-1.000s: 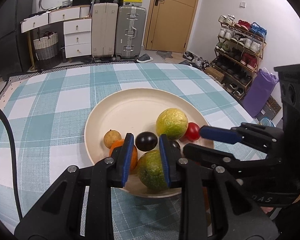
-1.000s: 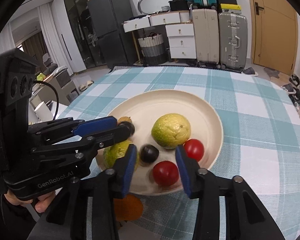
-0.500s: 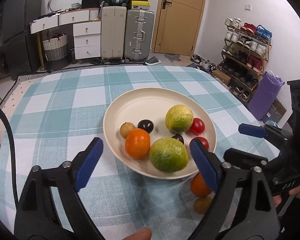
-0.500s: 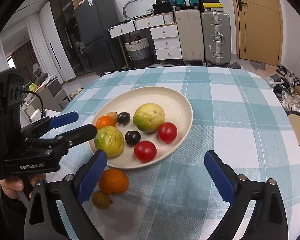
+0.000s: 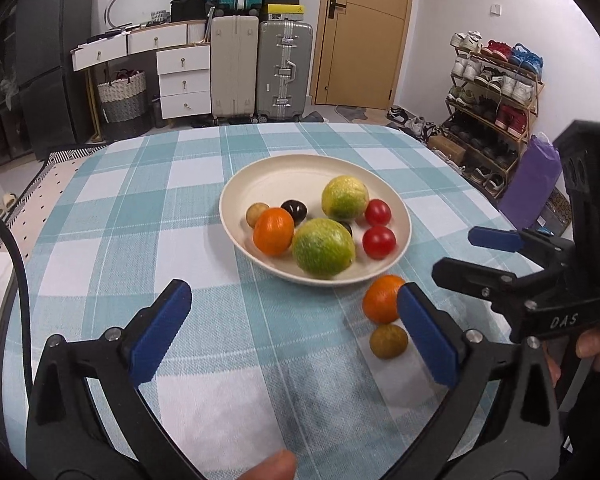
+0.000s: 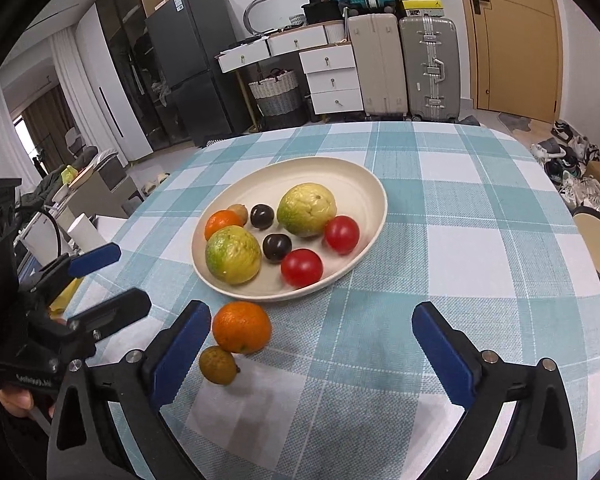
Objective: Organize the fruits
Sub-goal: 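Grasp an orange with the right gripper while the left moves toward a brown fruit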
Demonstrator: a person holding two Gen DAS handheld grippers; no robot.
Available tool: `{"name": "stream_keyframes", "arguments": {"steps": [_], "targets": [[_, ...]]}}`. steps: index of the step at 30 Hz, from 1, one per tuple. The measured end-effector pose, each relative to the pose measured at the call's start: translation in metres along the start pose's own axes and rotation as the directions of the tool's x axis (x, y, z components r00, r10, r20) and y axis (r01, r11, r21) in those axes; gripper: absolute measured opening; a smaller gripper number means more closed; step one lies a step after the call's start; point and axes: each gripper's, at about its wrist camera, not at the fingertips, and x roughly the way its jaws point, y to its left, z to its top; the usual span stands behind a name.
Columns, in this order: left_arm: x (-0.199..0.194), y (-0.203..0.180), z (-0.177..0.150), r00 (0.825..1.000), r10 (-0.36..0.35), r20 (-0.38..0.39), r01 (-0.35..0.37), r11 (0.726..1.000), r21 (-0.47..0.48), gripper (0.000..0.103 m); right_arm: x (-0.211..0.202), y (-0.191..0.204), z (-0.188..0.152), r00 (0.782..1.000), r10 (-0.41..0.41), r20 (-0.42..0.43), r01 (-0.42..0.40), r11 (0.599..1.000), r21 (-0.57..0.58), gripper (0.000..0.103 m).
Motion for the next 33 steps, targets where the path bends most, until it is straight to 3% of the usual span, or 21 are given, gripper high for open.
{"name": "stream_keyframes", "arguments": {"steps": [11, 19, 21, 24, 33], "targets": [[-0.005, -0.007, -0.022, 1.0, 0.021, -0.017, -0.021, 1.0, -0.005, 0.103, 0.004, 0.008, -0.01, 0.999, 0.013, -0.049, -0.014, 1.0, -0.005, 0.103], [-0.006, -0.002, -0.032, 0.999, 0.034, -0.012, -0.034, 0.999, -0.016, 0.103, 0.012, 0.011, -0.017, 0.99, 0.09, -0.107, -0.09, 0.996, 0.002, 0.102], [-0.007, 0.001, -0.032, 1.0, 0.029, -0.006, -0.029, 0.999, -0.029, 0.103, 0.015, 0.015, -0.016, 0.988, 0.104, -0.112, -0.106, 0.994, -0.012, 0.099], [-0.007, 0.005, -0.033, 1.0, 0.025, -0.003, -0.025, 0.999, -0.047, 0.103, 0.019, 0.022, -0.016, 0.986, 0.107, -0.125, -0.112, 0.993, -0.03, 0.083], [-0.005, 0.008, -0.035, 0.999, 0.034, -0.001, -0.034, 0.998, -0.046, 0.103, 0.033, 0.03, -0.014, 0.979, 0.144, -0.145, -0.149, 0.989, -0.023, 0.072]]}}
